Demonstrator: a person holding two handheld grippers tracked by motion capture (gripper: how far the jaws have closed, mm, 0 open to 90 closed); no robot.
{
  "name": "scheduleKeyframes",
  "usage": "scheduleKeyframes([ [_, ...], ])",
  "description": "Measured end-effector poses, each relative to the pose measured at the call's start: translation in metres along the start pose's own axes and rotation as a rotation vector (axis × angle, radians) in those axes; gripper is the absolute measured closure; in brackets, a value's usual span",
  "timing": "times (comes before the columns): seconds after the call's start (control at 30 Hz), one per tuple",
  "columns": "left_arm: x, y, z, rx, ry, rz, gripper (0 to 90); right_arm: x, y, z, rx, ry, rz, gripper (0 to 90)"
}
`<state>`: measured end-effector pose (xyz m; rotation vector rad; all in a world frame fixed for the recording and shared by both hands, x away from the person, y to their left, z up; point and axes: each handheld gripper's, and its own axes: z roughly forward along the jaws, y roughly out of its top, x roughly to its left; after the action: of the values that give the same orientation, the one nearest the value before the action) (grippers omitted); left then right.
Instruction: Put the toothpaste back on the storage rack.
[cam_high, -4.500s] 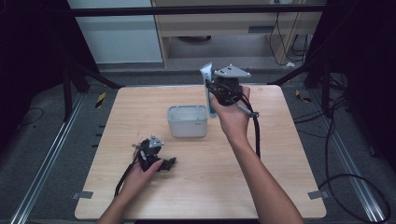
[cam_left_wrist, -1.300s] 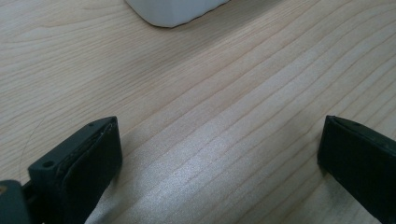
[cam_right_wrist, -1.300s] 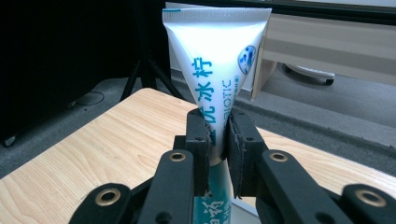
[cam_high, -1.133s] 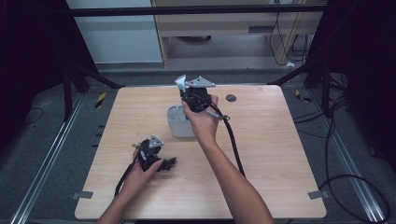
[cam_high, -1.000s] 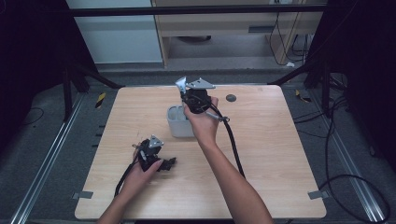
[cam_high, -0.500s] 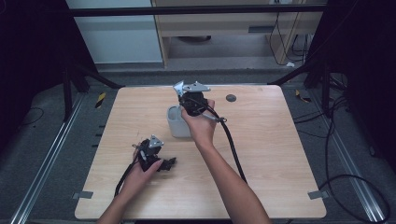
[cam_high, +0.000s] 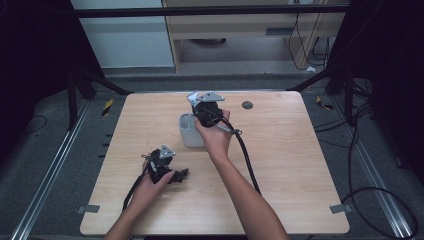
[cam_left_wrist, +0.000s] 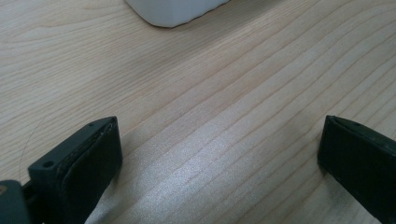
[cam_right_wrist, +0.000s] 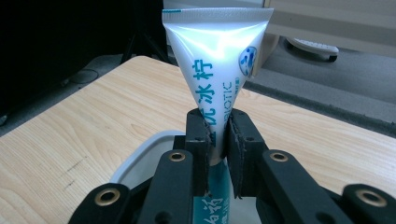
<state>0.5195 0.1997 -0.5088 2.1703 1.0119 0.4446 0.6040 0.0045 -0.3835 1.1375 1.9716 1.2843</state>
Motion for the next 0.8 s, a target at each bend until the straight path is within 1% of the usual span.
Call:
scheduleKeyframes([
  [0.3,-0.0001,0.0,0.0001,-0.002,0.0,-0.002,0.0,0.0012,-0.0033,0.0041,0.011,0.0,-0.006,79.5],
  [0.6,0.0,0.0,0.0,0.0,0.0,0.0,0.0,0.0042,-0.0057,0.0076,0.039,0.009,-0.017,79.3],
  [0.8,0.0,0.0,0.0,0.0,0.0,0.0,0.0,0.0035,-0.0071,0.01,0.046,0.008,-0.014,79.2],
])
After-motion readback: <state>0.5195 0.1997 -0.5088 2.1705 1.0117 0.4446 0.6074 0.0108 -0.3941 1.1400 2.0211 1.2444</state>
